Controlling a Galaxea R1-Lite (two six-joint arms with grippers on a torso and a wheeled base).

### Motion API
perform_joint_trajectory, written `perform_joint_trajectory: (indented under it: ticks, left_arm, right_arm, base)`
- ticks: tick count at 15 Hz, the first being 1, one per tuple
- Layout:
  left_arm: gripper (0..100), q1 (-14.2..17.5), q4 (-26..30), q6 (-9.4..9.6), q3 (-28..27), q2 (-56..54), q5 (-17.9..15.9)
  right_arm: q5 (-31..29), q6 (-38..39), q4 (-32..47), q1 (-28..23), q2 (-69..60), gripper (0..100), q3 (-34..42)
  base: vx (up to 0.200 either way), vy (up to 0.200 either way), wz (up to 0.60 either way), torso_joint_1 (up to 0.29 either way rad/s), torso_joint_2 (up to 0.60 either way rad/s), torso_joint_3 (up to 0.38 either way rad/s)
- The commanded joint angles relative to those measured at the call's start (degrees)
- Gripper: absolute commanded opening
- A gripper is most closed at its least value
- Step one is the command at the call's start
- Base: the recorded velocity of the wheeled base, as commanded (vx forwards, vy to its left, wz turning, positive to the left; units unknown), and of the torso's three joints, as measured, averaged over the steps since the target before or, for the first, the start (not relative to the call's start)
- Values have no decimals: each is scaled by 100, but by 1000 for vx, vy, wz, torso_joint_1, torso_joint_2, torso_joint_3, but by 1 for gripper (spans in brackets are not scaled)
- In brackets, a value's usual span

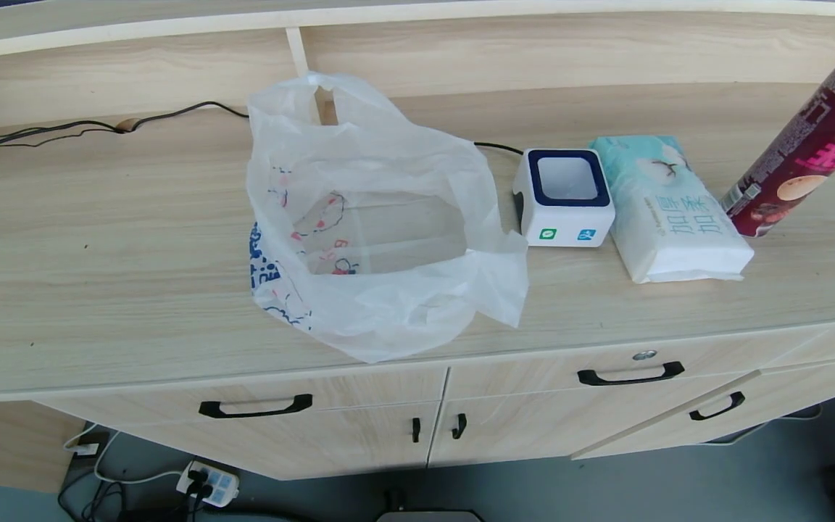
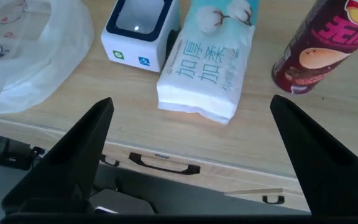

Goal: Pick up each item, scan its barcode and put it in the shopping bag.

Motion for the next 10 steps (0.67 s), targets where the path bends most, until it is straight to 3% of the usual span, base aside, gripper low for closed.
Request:
perform_joint_trajectory:
  ticks: [1,6,10]
  left_arm:
    - [100,-1,-4,0,0,9,1]
    - [100,-1,-4,0,0,9,1]
    - [100,-1,-4,0,0,9,1]
  right_arm:
    - [116,-10,7,164,1783,100,-1106]
    - [221,-19,147,111,2793,100,-1800]
    - [221,-19,147,-82,3057,100,-1844]
  base:
    - [0,0,0,0,0,0]
    - [0,0,0,0,0,0]
    - [0,0,0,0,0,0]
